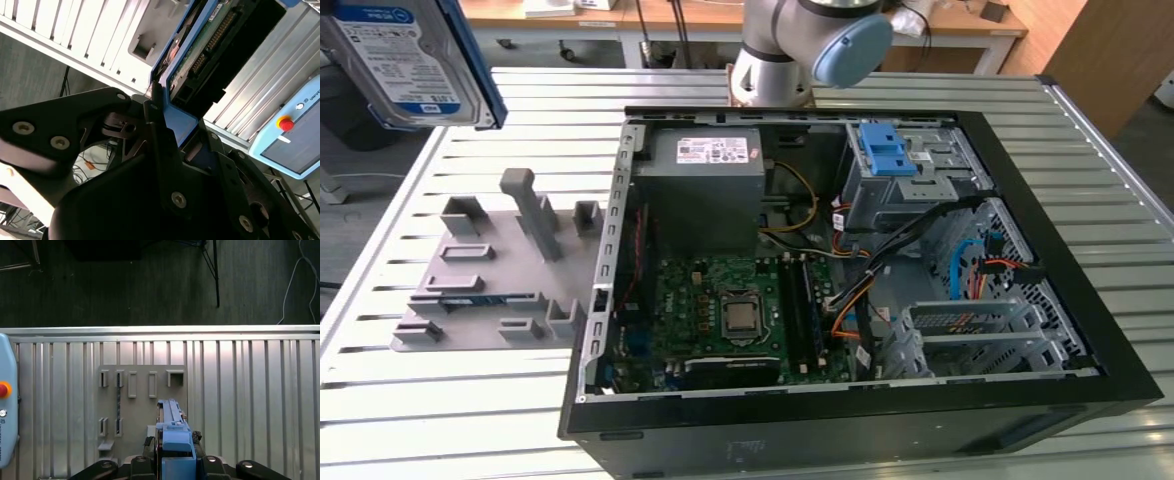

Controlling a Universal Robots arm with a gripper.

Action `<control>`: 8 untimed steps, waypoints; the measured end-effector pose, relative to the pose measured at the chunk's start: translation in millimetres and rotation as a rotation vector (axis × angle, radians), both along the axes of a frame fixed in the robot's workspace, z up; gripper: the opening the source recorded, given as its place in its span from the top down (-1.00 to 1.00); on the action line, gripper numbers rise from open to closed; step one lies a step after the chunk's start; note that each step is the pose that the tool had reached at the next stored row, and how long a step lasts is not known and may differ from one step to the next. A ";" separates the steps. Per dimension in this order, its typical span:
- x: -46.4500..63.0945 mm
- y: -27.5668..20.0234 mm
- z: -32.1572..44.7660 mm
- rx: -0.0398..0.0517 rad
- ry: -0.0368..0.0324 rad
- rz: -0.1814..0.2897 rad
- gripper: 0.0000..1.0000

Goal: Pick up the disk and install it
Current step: 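Pick up the disk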

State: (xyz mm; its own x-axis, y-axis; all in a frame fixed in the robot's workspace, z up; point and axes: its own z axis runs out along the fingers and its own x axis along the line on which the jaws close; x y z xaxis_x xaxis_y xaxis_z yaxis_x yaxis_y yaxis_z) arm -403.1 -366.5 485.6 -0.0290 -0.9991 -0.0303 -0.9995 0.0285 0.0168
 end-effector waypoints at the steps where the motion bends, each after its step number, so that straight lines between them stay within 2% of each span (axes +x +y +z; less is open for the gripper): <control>1: 1.9 -1.2 0.0 0.0000 0.0000 0.000 0.27; 8: 14.7 -9.4 0.0 0.0000 0.0000 0.000 0.27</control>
State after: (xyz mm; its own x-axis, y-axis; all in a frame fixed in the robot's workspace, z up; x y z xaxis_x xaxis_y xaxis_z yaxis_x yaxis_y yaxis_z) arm -388.5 -376.0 485.6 -0.0291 -0.9991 -0.0304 -0.9995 0.0286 0.0168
